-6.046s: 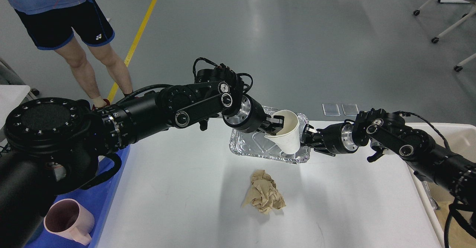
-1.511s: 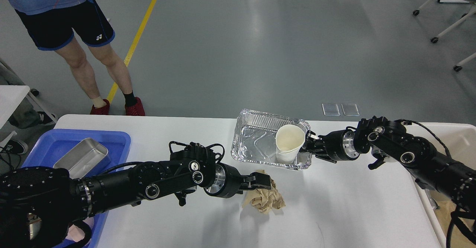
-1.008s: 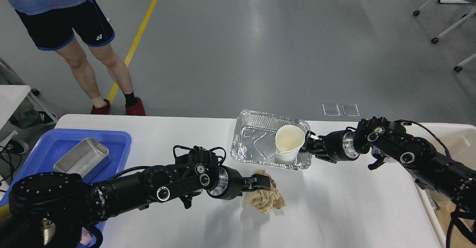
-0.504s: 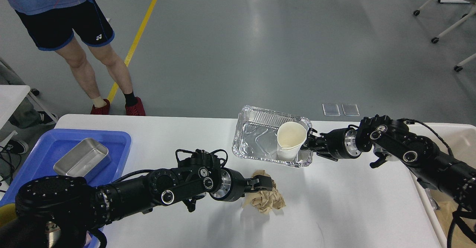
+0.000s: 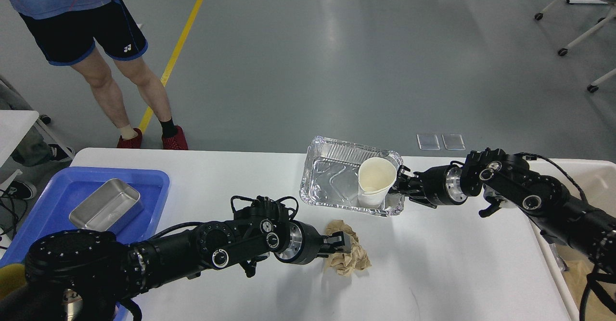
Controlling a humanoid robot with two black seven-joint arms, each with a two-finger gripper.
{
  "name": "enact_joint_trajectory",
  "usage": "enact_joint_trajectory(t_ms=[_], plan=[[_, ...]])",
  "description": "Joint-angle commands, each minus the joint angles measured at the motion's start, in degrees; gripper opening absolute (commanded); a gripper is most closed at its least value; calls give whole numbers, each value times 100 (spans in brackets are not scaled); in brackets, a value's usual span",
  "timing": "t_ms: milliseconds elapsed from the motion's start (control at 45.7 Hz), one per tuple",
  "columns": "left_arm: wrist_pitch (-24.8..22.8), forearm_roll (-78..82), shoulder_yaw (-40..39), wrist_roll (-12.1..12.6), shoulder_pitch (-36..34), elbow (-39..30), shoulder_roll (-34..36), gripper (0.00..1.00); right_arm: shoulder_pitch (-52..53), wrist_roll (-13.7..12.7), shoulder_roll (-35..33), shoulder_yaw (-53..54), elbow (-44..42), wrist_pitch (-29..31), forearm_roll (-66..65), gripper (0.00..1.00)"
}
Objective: Tidy desktop
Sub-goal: 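Close the left gripper on the paper towel, then lift the paper towel and carry it over the foil tray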
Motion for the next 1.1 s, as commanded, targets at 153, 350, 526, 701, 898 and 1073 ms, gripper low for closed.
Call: enact_joint_trajectory(t_ms=[153,350,526,701,898,1073], plan=[[-247,14,0,401,4,0,-35,13,-43,0,-59,0,26,0,0,0],[-264,14,0,401,-4,0,-35,1,-43,0,-59,8,26,0,0,0],[-273,22,0,410,-13,0,-52,0,-43,0,-59,9,26,0,0,0],[-326,31,-18,515,-118,-140,-18,0,-43,0,-85,0,26,-8,0,0],[-379,22,-70,761,-224,-825,474,0,-52,9,-85,9,17,-35,0,0],[-545,-57,-88,867,-426,-1765,1344,2,-61,9,-85,53,26,-35,0,0]])
